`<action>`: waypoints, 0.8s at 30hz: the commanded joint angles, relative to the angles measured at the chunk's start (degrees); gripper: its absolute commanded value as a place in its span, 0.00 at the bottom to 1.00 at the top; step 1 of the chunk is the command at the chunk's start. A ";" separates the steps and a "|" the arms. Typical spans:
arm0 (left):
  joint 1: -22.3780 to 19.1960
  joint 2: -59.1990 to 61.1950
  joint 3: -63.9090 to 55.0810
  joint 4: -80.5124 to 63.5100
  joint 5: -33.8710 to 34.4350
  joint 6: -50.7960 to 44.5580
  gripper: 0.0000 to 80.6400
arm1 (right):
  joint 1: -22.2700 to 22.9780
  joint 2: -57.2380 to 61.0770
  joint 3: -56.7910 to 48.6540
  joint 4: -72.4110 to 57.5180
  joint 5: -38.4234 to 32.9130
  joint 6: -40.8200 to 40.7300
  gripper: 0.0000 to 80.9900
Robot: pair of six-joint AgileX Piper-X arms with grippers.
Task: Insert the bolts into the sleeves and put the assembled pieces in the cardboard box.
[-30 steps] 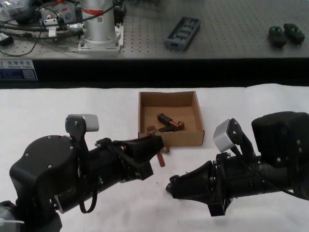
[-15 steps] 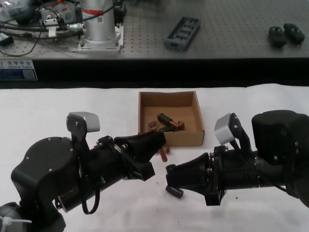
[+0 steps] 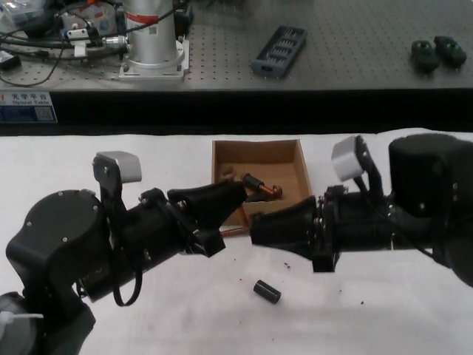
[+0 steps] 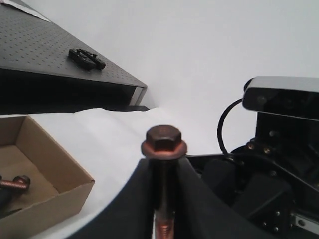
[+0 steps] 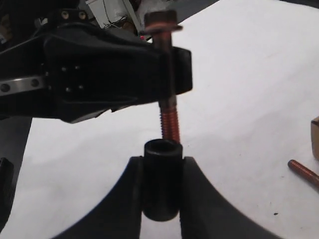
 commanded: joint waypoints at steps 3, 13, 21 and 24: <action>1.05 -0.06 -1.80 -1.41 2.37 1.31 0.06 | -0.84 0.91 -0.71 -0.54 -1.77 0.13 0.05; 1.24 -0.06 -4.83 2.47 8.91 1.39 0.06 | -0.29 3.12 -1.95 -0.59 -4.15 1.87 0.05; 2.71 -0.06 -4.81 2.98 11.87 1.37 0.06 | -0.29 3.12 -1.95 -0.50 -6.24 3.15 0.05; 3.45 -0.06 -4.81 2.98 11.26 0.88 0.06 | -0.29 3.12 -1.95 -0.50 -7.00 3.62 0.05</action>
